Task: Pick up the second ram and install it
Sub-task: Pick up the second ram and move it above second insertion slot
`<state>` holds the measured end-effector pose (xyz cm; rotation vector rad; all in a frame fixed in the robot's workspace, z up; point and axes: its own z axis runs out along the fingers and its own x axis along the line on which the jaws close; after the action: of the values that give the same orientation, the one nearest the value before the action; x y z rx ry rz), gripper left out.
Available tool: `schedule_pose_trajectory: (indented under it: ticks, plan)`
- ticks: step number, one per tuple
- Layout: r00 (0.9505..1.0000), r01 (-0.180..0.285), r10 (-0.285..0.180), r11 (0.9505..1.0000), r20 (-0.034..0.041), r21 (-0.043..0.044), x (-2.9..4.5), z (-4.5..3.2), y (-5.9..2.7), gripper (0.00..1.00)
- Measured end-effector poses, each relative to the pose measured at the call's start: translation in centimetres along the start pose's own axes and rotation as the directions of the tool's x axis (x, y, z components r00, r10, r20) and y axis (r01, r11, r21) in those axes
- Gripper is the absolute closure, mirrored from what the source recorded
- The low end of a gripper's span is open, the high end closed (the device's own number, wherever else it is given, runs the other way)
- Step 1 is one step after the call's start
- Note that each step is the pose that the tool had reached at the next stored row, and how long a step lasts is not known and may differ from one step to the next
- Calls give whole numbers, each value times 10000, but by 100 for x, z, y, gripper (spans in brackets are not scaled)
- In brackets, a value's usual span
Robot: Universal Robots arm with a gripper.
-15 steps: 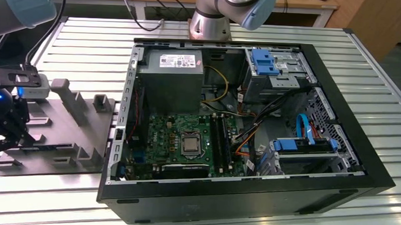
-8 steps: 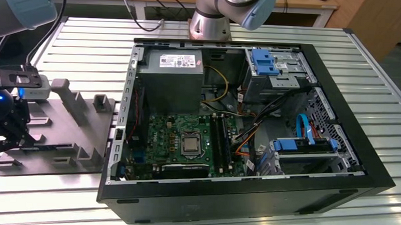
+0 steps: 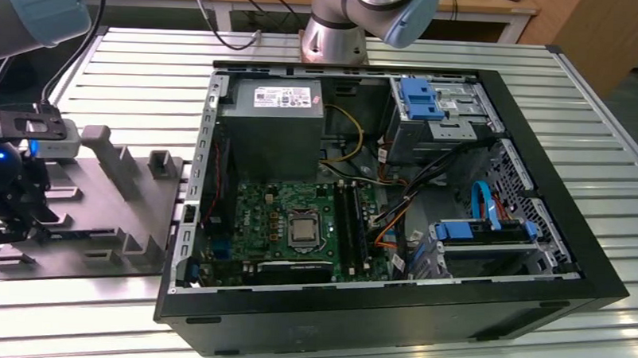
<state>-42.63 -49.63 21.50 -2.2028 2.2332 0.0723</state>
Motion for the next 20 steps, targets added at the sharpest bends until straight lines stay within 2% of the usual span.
schedule_pose_trajectory:
  ticks: [1,2,3,7,11,15,20]
  plan:
    - [10000,0,0,10000,-1,1,0,0,0,71]
    - [10000,0,0,10000,-1,0,0,0,0,71]
    - [10000,0,0,10000,-2,0,0,0,0,64]
    - [10000,15,-15,10000,0,2,0,5,0,64]
    - [9994,338,-338,9994,-11,-10,1,23,-1,64]
    - [9992,407,-407,9992,-14,-14,2,49,-2,64]
    - [9992,408,-408,9992,-13,-14,4,112,-3,64]
